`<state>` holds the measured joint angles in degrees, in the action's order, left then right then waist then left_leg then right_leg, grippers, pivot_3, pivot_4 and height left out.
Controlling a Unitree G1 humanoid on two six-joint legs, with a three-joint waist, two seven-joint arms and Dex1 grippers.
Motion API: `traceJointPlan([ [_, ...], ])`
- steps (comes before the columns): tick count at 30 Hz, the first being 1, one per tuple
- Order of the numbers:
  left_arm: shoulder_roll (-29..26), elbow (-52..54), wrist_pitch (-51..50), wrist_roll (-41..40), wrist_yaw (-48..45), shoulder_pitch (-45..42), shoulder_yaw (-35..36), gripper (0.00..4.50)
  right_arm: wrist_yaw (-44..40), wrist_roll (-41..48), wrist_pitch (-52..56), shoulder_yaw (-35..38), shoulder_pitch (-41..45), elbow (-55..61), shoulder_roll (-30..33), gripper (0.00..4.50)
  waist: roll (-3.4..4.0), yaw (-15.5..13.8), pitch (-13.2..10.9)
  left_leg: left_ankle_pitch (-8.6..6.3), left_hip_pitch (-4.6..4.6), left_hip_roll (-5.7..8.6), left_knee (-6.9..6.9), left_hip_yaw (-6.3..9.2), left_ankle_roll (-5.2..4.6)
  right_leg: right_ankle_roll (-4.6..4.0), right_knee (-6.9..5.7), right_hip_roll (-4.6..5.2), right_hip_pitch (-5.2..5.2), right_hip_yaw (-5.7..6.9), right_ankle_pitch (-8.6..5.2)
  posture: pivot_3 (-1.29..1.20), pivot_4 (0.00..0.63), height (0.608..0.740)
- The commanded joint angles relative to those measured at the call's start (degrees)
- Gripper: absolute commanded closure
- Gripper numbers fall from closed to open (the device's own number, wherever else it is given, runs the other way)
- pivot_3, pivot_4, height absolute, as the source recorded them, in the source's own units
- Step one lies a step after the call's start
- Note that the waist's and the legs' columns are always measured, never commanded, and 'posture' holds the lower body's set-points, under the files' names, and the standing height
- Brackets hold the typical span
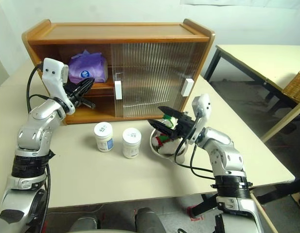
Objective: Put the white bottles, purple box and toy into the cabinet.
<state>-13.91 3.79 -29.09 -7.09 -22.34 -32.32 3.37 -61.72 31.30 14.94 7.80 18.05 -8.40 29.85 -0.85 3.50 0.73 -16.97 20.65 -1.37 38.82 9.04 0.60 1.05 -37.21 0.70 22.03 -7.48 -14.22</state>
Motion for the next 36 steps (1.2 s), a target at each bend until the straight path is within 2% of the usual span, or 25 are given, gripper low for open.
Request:
traceJointPlan([
  [1,0.5,-3.9,2.2,0.2,1.2,-1.2,-0.5,4.48,0.2,-0.2,0.4,0.0,0.0,0.6,0.3,0.0,-0.01,0.0,0.0,0.0,0.01,0.0,0.0,0.0,0.0,0.0,0.0,0.0,0.0,0.0,0.0,-0.17,0.0,0.74],
  [18,3.2,-25.4,14.9,0.3,6.2,-10.9,1.1,4.48,0.5,-0.1,-0.2,0.6,-1.1,1.5,0.5,0.0,-0.09,0.3,-0.1,0.0,0.07,0.0,0.0,0.0,0.0,0.05,0.02,0.0,0.04,-0.01,-0.03,-0.2,0.0,0.74],
  [26,4.3,-31.4,18.5,-0.2,7.5,-14.2,1.7,4.48,1.3,0.2,0.6,0.7,-1.7,3.0,0.6,0.0,-0.11,0.8,-0.1,0.0,0.12,0.0,0.0,0.0,0.0,0.09,0.04,0.0,0.06,-0.01,-0.05,-0.21,0.0,0.74],
  [31,3.8,-27.8,17.1,-1.6,5.1,-12.9,1.3,4.48,2.0,0.3,1.1,0.7,-2.1,4.0,0.6,0.0,-0.12,1.1,-0.1,0.0,0.18,0.0,0.0,0.0,0.0,0.11,0.05,0.0,0.08,-0.01,-0.06,-0.21,0.0,0.74],
  [36,2.1,-11.8,10.5,-7.3,0.0,-7.5,1.0,4.48,1.9,0.3,1.2,0.6,-1.9,3.6,0.7,0.0,-0.12,1.3,-0.1,-0.02,0.24,0.02,-0.03,-0.01,0.01,0.14,0.08,0.0,0.1,0.0,-0.08,-0.19,0.0,0.74],
])
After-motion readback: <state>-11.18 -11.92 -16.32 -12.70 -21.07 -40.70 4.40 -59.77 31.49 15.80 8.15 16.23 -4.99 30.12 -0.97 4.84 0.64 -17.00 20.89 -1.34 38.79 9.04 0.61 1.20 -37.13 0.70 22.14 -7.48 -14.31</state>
